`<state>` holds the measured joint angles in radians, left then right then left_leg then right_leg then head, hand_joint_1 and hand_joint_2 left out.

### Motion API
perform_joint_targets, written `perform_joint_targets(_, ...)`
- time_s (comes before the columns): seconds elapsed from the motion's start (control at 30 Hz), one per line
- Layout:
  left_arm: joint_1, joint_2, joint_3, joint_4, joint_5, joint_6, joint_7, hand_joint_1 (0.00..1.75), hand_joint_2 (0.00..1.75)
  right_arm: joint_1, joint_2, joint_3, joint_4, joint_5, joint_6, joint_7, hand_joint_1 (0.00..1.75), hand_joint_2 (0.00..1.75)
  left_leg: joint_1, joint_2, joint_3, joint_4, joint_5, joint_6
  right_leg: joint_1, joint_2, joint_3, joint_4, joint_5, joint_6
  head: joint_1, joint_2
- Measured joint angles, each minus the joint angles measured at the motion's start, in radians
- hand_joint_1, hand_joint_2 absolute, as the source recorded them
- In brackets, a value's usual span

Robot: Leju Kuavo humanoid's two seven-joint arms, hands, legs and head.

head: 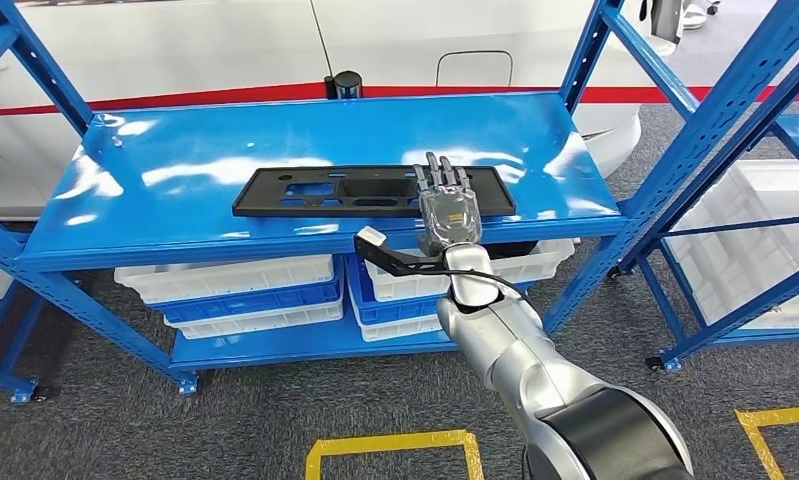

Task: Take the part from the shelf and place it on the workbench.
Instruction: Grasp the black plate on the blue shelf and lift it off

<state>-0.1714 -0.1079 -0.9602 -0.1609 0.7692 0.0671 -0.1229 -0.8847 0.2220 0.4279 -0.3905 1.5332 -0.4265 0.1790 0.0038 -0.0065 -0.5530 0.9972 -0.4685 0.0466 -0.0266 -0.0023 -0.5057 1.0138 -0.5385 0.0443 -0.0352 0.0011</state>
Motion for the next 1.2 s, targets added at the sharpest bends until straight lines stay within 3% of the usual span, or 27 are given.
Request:
perform_joint_targets(0.1,0.0,-0.001,0.0,0.0,0.0,-0.001,-0.001,0.0,0.0,-0.007,0.0,0.0,0.001,0.0,0.0,0.0,0.0,1.75,0.003,0.003,0.009,-0.012,0.004,0.007,0.003,0.001,-0.065,0.113,-0.035,-0.01,0.005,0.0)
perform_joint_targets(0.13,0.0,-0.001,0.0,0.0,0.0,-0.001,-0.001,0.0,0.0,-0.007,0.0,0.0,0.001,0.0,0.0,0.0,0.0,1.75,0.003,0.003,0.009,-0.012,0.004,0.008,0.003,0.001,-0.074,0.129,-0.039,-0.011,0.005,0.0)
perform_joint_targets(0.33,0.0,-0.001,0.0,0.0,0.0,-0.001,-0.002,0.0,0.0,-0.007,0.0,0.0,0.001,0.0,0.0,0.0,0.0,1.75,0.003,0.003,0.009,-0.012,0.004,0.008,0.003,0.001,-0.087,0.15,-0.045,-0.012,0.006,0.0)
perform_joint_targets(0.4,0.001,-0.001,0.0,0.0,0.0,-0.002,-0.002,0.0,0.0,-0.003,-0.003,-0.001,0.004,0.0,-0.001,0.0,0.0,1.75,0.002,0.001,0.011,-0.012,0.001,0.01,0.004,0.002,-0.147,0.233,-0.056,-0.011,0.006,0.0)
perform_joint_targets(0.43,0.001,-0.002,0.0,0.0,0.0,-0.002,-0.002,0.0,0.0,0.0,-0.005,-0.001,0.006,0.0,-0.001,0.0,0.0,1.75,0.003,-0.002,0.018,-0.011,-0.007,0.006,0.002,0.002,-0.159,0.209,-0.019,-0.001,0.007,0.0)
perform_joint_targets(0.47,0.002,-0.002,0.0,0.0,0.001,-0.002,-0.002,0.0,0.0,0.002,-0.008,-0.002,0.008,0.0,-0.002,0.0,0.0,1.75,0.002,-0.005,0.025,-0.009,-0.018,-0.002,0.002,0.002,-0.16,0.163,0.021,0.001,0.007,0.0)
perform_joint_targets(0.53,0.001,-0.002,0.0,0.001,0.001,-0.002,-0.002,0.0,0.0,0.0,-0.009,-0.003,0.011,0.0,-0.006,0.001,0.0,1.75,0.006,-0.004,0.009,0.055,-0.067,-0.033,-0.002,0.004,-0.11,0.014,0.1,-0.012,0.0,0.0)
perform_joint_targets(0.6,0.0,-0.001,0.0,0.001,0.002,0.003,-0.004,0.0,0.0,-0.001,-0.008,-0.004,0.012,0.0,-0.008,0.001,0.0,1.75,0.009,0.002,-0.069,0.192,-0.123,-0.055,-0.002,0.006,-0.093,0.0,0.092,-0.039,-0.008,0.0)
perform_joint_targets(0.63,0.001,-0.001,0.0,0.001,0.003,0.008,-0.005,0.0,0.0,0.001,-0.008,-0.004,0.012,0.0,-0.008,0.001,0.0,1.75,0.01,0.002,-0.112,0.251,-0.136,-0.057,-0.001,0.006,-0.089,0.0,0.089,-0.042,-0.009,0.0)
perform_joint_targets(0.67,0.002,-0.001,0.0,0.001,0.003,0.012,-0.006,0.0,0.0,0.002,-0.008,-0.004,0.012,0.0,-0.008,0.001,0.0,1.75,0.01,0.003,-0.143,0.282,-0.13,-0.058,0.0,0.007,-0.085,0.0,0.085,-0.044,-0.009,0.0)
perform_joint_targets(0.7,0.003,-0.001,0.0,0.002,0.004,0.016,-0.007,0.0,0.0,0.004,-0.008,-0.004,0.012,0.0,-0.008,0.001,0.0,1.75,0.01,0.003,-0.156,0.277,-0.104,-0.057,0.0,0.008,-0.08,0.0,0.081,-0.045,-0.01,0.0)
perform_joint_targets(0.77,0.003,0.0,0.0,0.002,0.005,0.019,-0.008,0.0,0.0,0.004,-0.008,-0.004,0.012,0.0,-0.008,0.001,0.0,1.75,0.01,0.004,-0.127,0.164,-0.013,-0.051,-0.001,0.01,-0.065,0.0,0.071,-0.041,-0.01,0.0)
perform_joint_targets(0.83,0.002,0.0,0.0,0.002,0.008,0.019,-0.008,0.0,0.0,0.002,-0.008,-0.004,0.012,0.0,-0.009,0.0,0.0,1.75,0.007,0.004,-0.081,0.052,0.04,-0.044,0.004,0.012,-0.056,-0.001,0.062,-0.033,-0.011,0.0)
perform_joint_targets(0.87,0.001,-0.001,0.0,0.002,0.009,0.019,-0.008,0.0,0.0,0.001,-0.008,-0.004,0.012,0.0,-0.01,0.0,0.0,1.75,0.006,0.003,-0.067,0.023,0.046,-0.042,0.007,0.013,-0.055,-0.001,0.059,-0.03,-0.011,0.0)
perform_joint_targets(1.0,0.002,-0.002,0.0,0.003,0.013,0.017,-0.008,0.0,0.0,0.001,-0.009,-0.004,0.012,0.0,-0.011,0.0,0.0,1.75,0.001,-0.003,-0.061,0.013,0.045,-0.04,0.011,0.011,-0.051,-0.006,0.057,-0.036,-0.007,0.0)
perform_joint_targets(1.2,0.002,-0.002,0.0,0.004,0.013,0.015,-0.008,0.0,0.0,0.001,-0.009,-0.005,0.012,0.0,-0.012,-0.001,0.0,1.75,-0.002,-0.005,-0.061,0.013,0.042,-0.032,0.009,0.009,-0.044,-0.02,0.062,-0.028,-0.005,0.0)
